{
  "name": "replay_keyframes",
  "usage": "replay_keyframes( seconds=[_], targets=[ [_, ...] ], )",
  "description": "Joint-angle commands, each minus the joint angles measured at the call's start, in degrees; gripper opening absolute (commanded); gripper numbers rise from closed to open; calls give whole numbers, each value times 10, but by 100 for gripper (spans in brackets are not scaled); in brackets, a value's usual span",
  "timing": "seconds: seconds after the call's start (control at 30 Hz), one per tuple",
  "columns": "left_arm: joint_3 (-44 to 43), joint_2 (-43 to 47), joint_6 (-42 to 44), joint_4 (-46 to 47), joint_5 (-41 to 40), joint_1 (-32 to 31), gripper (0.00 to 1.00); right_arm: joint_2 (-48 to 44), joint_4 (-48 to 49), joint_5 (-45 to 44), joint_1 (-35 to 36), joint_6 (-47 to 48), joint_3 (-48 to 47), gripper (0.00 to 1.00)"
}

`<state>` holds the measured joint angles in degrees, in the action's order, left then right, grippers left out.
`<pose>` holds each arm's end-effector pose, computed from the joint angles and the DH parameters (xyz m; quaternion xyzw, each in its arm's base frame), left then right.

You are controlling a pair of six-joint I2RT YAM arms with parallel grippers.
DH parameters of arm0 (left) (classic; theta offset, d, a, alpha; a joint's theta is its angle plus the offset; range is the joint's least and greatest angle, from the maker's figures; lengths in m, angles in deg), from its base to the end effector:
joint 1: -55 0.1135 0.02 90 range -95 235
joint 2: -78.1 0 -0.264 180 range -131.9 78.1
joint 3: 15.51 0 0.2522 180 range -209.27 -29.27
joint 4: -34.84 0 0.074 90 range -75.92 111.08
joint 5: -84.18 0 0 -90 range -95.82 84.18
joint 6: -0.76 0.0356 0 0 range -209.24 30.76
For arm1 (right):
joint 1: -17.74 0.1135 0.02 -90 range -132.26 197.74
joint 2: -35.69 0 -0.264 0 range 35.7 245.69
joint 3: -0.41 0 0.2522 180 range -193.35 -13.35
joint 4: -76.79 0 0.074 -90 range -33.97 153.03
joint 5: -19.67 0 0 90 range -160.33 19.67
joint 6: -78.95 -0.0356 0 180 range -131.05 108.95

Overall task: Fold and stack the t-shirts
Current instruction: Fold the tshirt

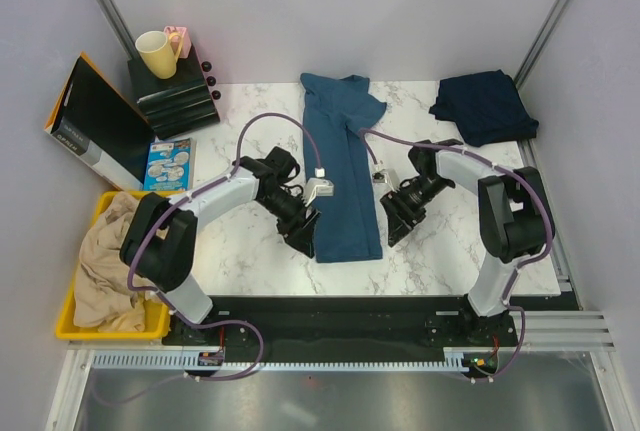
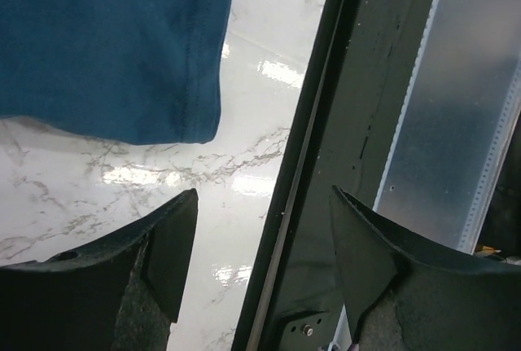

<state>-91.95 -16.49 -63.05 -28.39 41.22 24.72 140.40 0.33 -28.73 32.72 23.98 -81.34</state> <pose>0.2421 -0.1715 0.2009 0.4590 0.7913 -0.4001 0.0547 0.2864 0.1011 0.1712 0.3674 -0.8567 -0.3619 0.0140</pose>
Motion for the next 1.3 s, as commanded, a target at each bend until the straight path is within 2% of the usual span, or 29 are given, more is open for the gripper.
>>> replay_keyframes(
  seconds=[0.0,0.07,0.17,0.33,0.47,0.6,0.77,0.93,1.13,1.27],
  targets=[
    [-5,-2,-31,10,45,-3,72,1,4,77,3,8,-5,70],
    [12,11,-36,48,23,-5,71,-10,24,60,3,-1,8,69],
    [54,60,-43,104,-54,-9,71,-50,101,4,3,-22,32,72],
    [92,104,-19,162,-188,-20,71,-85,127,-68,4,0,46,74],
    [127,153,58,205,-288,-36,71,-119,142,-160,4,52,48,77],
    [145,188,121,252,-329,-67,71,-155,154,-222,16,123,42,77],
    [208,245,204,348,-385,-142,72,-202,194,-280,45,196,80,78],
    [300,312,283,420,-398,-202,73,-267,245,-335,83,292,154,77],
    [446,405,459,518,-345,-208,75,-381,322,-362,95,430,297,78],
    [485,424,505,541,-299,-208,74,-440,331,-342,98,509,351,77]
  ],
)
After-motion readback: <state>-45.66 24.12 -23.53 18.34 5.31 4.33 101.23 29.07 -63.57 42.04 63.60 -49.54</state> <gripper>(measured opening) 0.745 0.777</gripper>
